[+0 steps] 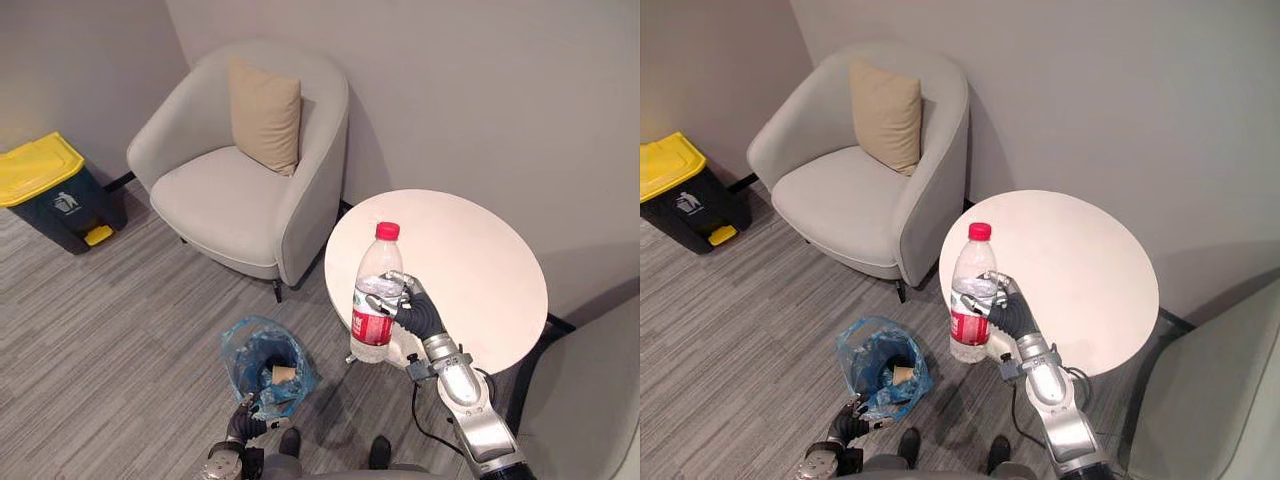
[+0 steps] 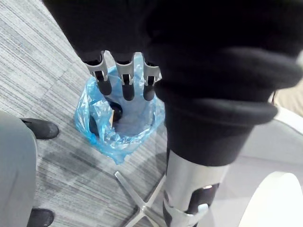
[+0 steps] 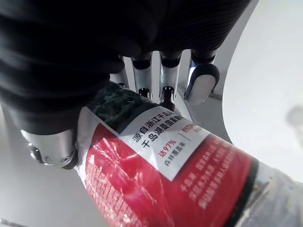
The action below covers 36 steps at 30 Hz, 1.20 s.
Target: Gather rubbish on tea table into small bin, then transfer packed bag to large trash can.
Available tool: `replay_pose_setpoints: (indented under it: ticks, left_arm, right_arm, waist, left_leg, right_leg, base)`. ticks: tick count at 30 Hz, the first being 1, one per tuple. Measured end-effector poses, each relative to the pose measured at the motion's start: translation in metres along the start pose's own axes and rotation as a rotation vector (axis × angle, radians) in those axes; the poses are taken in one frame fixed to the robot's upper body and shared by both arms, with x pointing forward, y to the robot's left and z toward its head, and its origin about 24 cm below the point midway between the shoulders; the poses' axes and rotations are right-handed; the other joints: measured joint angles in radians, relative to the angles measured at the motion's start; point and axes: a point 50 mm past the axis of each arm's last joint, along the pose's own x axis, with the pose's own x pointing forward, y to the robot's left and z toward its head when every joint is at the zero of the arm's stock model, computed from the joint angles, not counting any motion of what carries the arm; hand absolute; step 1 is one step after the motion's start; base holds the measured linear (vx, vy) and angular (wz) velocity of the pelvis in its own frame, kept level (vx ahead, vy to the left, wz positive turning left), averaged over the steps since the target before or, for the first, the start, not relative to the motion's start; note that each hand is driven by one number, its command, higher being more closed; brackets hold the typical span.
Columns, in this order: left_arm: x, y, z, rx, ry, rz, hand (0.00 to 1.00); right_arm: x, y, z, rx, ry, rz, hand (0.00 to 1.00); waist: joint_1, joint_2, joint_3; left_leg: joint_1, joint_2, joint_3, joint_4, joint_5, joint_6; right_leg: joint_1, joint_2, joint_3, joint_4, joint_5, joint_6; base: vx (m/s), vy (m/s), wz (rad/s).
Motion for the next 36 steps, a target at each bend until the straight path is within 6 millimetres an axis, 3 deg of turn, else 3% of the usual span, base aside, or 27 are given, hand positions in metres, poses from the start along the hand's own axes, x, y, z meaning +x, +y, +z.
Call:
replay_pose_setpoints:
  ticks: [5,7,8,11,12,13,14,17,20,22,23,24,26,28,29,30,33,36]
  left_arm:
    - [0.000,-0.002,-0.004,-0.002,0.019,-0.002,0.00]
    - [0.000,-0.003,-0.005,-0.002,0.019,-0.003,0.00]
    - [-0.001,-0.003,-0.006,-0.003,0.025,-0.002,0.00]
    - [-0.001,-0.010,-0.007,-0.008,0.027,-0.009,0.00]
    - [-0.001,-0.011,-0.007,-0.006,0.027,-0.010,0.00]
    - [-0.001,-0.013,-0.007,0.002,0.028,-0.016,0.00]
    - [-0.001,-0.013,-0.006,0.015,0.025,-0.022,0.00]
    - [0.000,-0.010,-0.004,0.026,0.017,-0.020,0.00]
    - [0.001,-0.006,-0.002,0.037,0.004,-0.014,0.00]
    - [0.001,-0.003,-0.001,0.050,0.001,-0.012,0.00]
    - [0.001,0.000,0.000,0.059,-0.004,-0.008,0.00]
    - [0.001,0.000,0.000,0.060,-0.001,-0.008,0.00]
    - [0.003,0.002,0.004,0.070,-0.010,-0.008,0.00]
    - [0.005,0.002,0.008,0.099,-0.022,-0.018,0.00]
    - [0.005,0.003,0.009,0.110,-0.027,-0.022,0.00]
    - [0.007,-0.008,0.013,0.098,-0.038,-0.049,0.00]
    - [0.004,-0.012,0.008,0.082,-0.027,-0.054,0.00]
    - [0.004,-0.009,0.006,0.079,-0.022,-0.041,0.00]
  right_arm:
    - [0.000,0.003,0.001,-0.020,-0.004,0.019,1.00]
    - [0.000,0.003,0.001,-0.031,-0.005,0.022,1.00]
    - [0.002,0.002,0.002,-0.039,-0.016,0.017,1.00]
    - [0.006,-0.007,0.005,-0.074,-0.039,-0.020,1.00]
    - [0.006,-0.009,0.005,-0.079,-0.041,-0.027,1.00]
    - [0.006,-0.011,0.005,-0.085,-0.041,-0.044,1.00]
    - [0.007,-0.013,0.005,-0.084,-0.039,-0.060,1.00]
    - [0.009,-0.016,0.006,-0.081,-0.039,-0.080,1.00]
    - [0.014,-0.010,0.009,-0.075,-0.052,-0.070,1.00]
    - [0.015,-0.003,0.011,-0.072,-0.058,-0.045,1.00]
    - [0.015,0.002,0.012,-0.059,-0.061,-0.033,1.00]
    - [0.015,0.004,0.012,-0.057,-0.062,-0.028,1.00]
    - [0.012,0.006,0.010,-0.065,-0.053,-0.014,1.00]
    - [0.010,0.005,0.007,-0.068,-0.040,-0.016,1.00]
    - [0.009,0.005,0.008,-0.067,-0.041,-0.017,1.00]
    - [0.007,0.000,0.004,-0.082,-0.024,-0.024,1.00]
    - [0.007,-0.007,0.002,-0.093,-0.014,-0.046,1.00]
    - [0.007,-0.009,0.001,-0.096,-0.008,-0.056,1.00]
  waist:
    - [0.011,0.022,-0.006]
    - [0.012,0.022,-0.008]
    - [0.007,0.020,-0.014]
    - [0.005,0.038,-0.025]
    - [0.004,0.040,-0.025]
    - [0.006,0.044,-0.027]
    - [0.006,0.039,-0.026]
    - [-0.016,0.015,-0.020]
    - [-0.017,-0.006,-0.003]
    - [-0.022,-0.017,0.003]
    - [-0.030,-0.026,0.007]
    - [-0.039,-0.016,0.013]
    - [-0.054,-0.016,0.017]
    - [-0.066,-0.024,0.014]
    - [-0.072,-0.038,0.012]
    - [-0.078,-0.022,0.027]
    - [-0.058,0.014,0.030]
    - [-0.046,0.013,0.029]
  left_leg:
    - [-0.051,-0.018,-0.098,0.053,0.002,-0.002]
    - [-0.065,-0.009,0.005,0.061,-0.023,0.094]
    - [-0.070,0.022,0.170,0.058,-0.032,0.163]
    - [-0.084,0.086,0.447,0.077,-0.032,0.164]
    - [-0.086,0.092,0.475,0.084,-0.032,0.163]
    - [-0.090,0.096,0.484,0.101,-0.001,0.141]
    - [-0.092,0.091,0.471,0.109,0.017,0.089]
    - [-0.110,0.068,0.440,0.159,-0.012,0.048]
    - [-0.122,0.036,0.440,0.297,-0.122,0.064]
    - [-0.121,0.024,0.435,0.341,-0.159,0.075]
    - [-0.117,0.014,0.411,0.347,-0.174,0.079]
    - [-0.119,0.016,0.401,0.345,-0.174,0.081]
    - [-0.122,0.024,0.331,0.318,-0.164,0.074]
    - [-0.129,0.005,0.282,0.307,-0.146,0.058]
    - [-0.139,-0.016,0.267,0.314,-0.144,0.055]
    - [-0.140,-0.019,0.234,0.332,-0.143,0.053]
    - [-0.156,-0.005,0.225,0.311,-0.134,0.040]
    - [-0.142,0.009,0.221,0.290,-0.129,0.032]
  right_leg:
    - [0.008,-0.009,-0.089,0.046,-0.050,-0.007]
    - [0.008,-0.028,-0.132,0.093,-0.087,-0.001]
    - [0.009,-0.045,-0.157,0.107,-0.098,0.000]
    - [0.010,-0.069,-0.207,0.113,-0.104,0.008]
    - [0.010,-0.075,-0.214,0.122,-0.109,0.014]
    - [0.011,-0.082,-0.225,0.143,-0.118,0.021]
    - [0.018,-0.095,-0.231,0.168,-0.130,0.025]
    - [0.026,-0.130,-0.232,0.214,-0.158,0.039]
    - [-0.035,-0.239,-0.175,0.472,-0.233,0.049]
    - [-0.095,-0.276,-0.089,0.617,-0.228,0.040]
    - [-0.158,-0.274,0.002,0.712,-0.210,-0.026]
    - [-0.172,-0.257,0.037,0.723,-0.236,-0.031]
    - [-0.197,-0.116,0.172,0.631,-0.331,-0.016]
    - [-0.193,-0.053,0.218,0.483,-0.310,-0.010]
    - [-0.185,-0.055,0.224,0.425,-0.257,-0.006]
    - [-0.165,-0.057,0.195,0.424,-0.253,0.005]
    - [-0.163,-0.041,0.183,0.390,-0.242,-0.004]
    - [-0.129,-0.017,0.174,0.333,-0.215,-0.008]
  base:
    - [-0.02,-0.024,0.62]
    - [-0.03,-0.009,0.76]
    - [0.00,-0.009,0.59]
    - [0.08,0.031,0.53]
    - [0.13,0.054,0.52]
    - [0.14,0.051,0.48]
    - [0.14,0.058,0.51]
    - [0.15,0.094,0.60]
    - [0.08,0.137,0.16]
    - [0.04,0.140,0.06]
    - [0.05,0.073,0.17]
    - [0.04,0.018,0.33]
    - [0.03,-0.026,0.66]
    - [0.04,-0.073,0.92]
    - [0.09,-0.116,1.22]
    - [0.09,-0.082,0.76]
    - [0.09,-0.063,0.19]
    - [0.09,-0.052,0.02]
